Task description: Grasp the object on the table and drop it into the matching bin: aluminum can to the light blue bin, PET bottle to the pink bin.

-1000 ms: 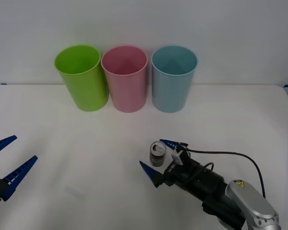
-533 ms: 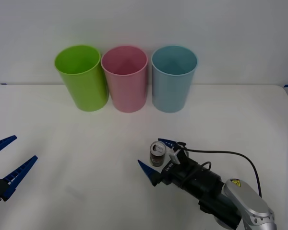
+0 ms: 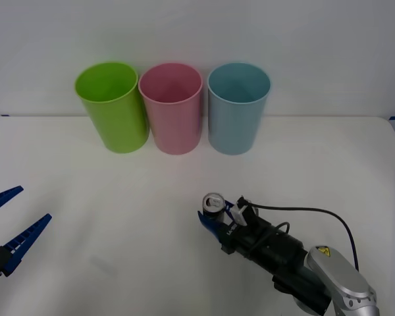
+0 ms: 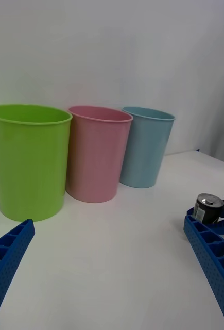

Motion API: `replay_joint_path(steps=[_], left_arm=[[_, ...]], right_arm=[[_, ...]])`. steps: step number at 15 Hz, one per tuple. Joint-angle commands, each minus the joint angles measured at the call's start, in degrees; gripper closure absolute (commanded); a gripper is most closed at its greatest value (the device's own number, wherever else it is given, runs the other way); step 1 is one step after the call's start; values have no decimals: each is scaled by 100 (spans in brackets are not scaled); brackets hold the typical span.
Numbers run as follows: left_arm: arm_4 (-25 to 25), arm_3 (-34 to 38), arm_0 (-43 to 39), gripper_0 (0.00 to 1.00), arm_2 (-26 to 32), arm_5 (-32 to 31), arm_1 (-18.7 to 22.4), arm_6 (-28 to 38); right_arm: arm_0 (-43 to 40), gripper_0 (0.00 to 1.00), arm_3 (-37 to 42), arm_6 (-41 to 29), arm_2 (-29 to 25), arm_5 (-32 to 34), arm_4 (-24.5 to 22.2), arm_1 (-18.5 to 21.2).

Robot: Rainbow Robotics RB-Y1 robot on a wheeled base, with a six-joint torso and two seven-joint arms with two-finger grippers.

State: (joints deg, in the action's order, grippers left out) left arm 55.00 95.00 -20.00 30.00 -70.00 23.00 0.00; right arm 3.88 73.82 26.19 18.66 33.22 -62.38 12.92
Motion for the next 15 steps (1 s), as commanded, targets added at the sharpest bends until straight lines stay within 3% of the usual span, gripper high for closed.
replay_joint_path(steps=[1,4,9,15], left_arm=[[0,0,0,0,0,0,0,0],[0,0,0,0,0,0,0,0],[0,0,0,0,0,0,0,0],[0,0,0,0,0,0,0,0]], right_arm=[[-1,100,0,0,-3,27,51,0],[-45,100,88,-17,-46,88,113,44],[-511,100,1090,-211,-46,-114,306,396],[-1231,100,2901,-1468,-46,-694,350,1116]])
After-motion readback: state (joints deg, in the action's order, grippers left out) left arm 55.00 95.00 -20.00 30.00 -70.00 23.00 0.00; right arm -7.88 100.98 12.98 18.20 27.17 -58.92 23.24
